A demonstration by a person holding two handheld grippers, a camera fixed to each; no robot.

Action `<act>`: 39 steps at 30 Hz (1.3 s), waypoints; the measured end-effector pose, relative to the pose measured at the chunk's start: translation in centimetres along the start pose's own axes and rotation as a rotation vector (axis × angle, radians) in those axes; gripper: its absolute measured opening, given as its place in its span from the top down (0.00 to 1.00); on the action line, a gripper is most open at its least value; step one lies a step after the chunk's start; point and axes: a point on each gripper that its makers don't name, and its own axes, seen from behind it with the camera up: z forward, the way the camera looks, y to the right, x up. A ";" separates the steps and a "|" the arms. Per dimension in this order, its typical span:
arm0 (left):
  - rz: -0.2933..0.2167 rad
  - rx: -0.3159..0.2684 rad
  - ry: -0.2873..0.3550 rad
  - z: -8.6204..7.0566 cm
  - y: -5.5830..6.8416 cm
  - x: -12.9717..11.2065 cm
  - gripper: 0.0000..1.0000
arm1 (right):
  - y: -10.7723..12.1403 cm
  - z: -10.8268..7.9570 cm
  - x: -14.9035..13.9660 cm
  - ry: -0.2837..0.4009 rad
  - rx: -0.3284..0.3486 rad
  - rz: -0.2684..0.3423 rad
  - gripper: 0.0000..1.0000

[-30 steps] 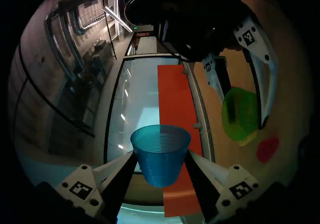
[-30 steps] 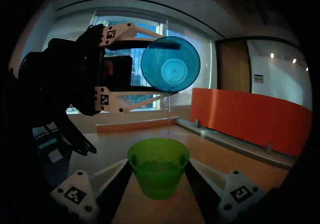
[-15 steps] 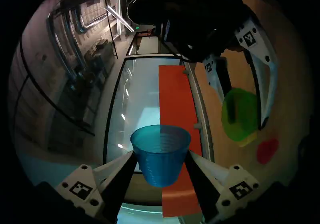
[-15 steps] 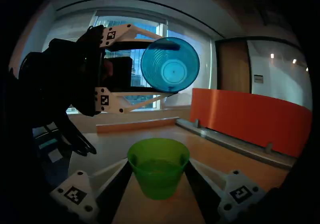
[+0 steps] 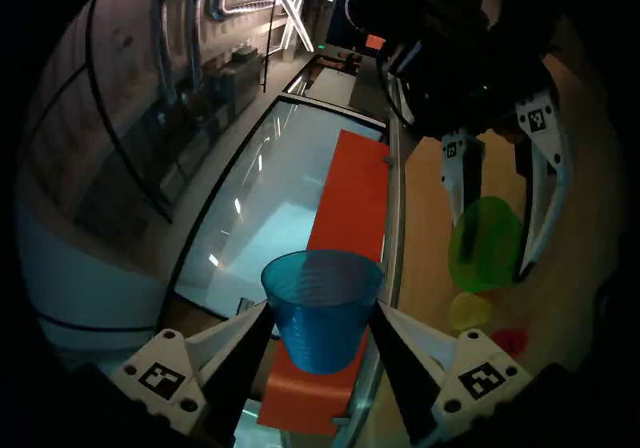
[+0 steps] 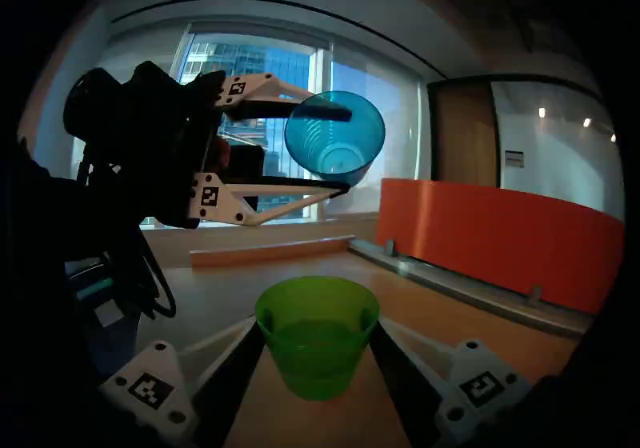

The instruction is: Pour water

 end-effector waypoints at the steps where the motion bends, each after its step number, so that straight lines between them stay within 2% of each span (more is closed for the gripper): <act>1: -0.036 -0.002 -0.002 0.0 0.1 -0.3 0.19 | 0.0 0.0 0.0 0.001 -0.001 0.001 0.13; 5: -0.189 -0.003 -0.009 -0.1 0.3 -1.4 0.19 | 0.1 -0.2 -0.1 0.004 -0.005 0.005 0.13; 12: -0.493 -0.020 -0.014 -0.3 0.7 -3.2 0.19 | 0.4 -0.5 -0.1 0.008 -0.014 0.007 0.13; 18: -0.732 -0.042 0.003 -0.3 1.3 -3.9 0.19 | 0.6 -0.9 0.3 0.015 -0.020 0.010 0.13; 21: -0.850 -0.054 0.008 -0.4 1.5 -4.4 0.19 | 0.6 -1.1 0.4 0.018 -0.022 0.010 0.13; 24: -0.944 -0.056 0.016 -0.7 1.4 -4.7 0.19 | 0.5 -1.2 0.5 0.020 -0.021 0.008 0.13; 30: -1.063 -0.068 0.038 -1.0 1.7 -4.7 0.19 | 0.6 -1.3 0.8 0.021 -0.029 0.002 0.13; 33: -1.098 -0.077 0.045 -1.1 1.8 -4.5 0.19 | 0.7 -1.4 0.9 0.023 -0.030 0.002 0.13; 39: -1.134 -0.082 0.064 -1.3 1.7 -4.2 0.19 | 0.7 -1.4 1.0 0.024 -0.029 0.004 0.13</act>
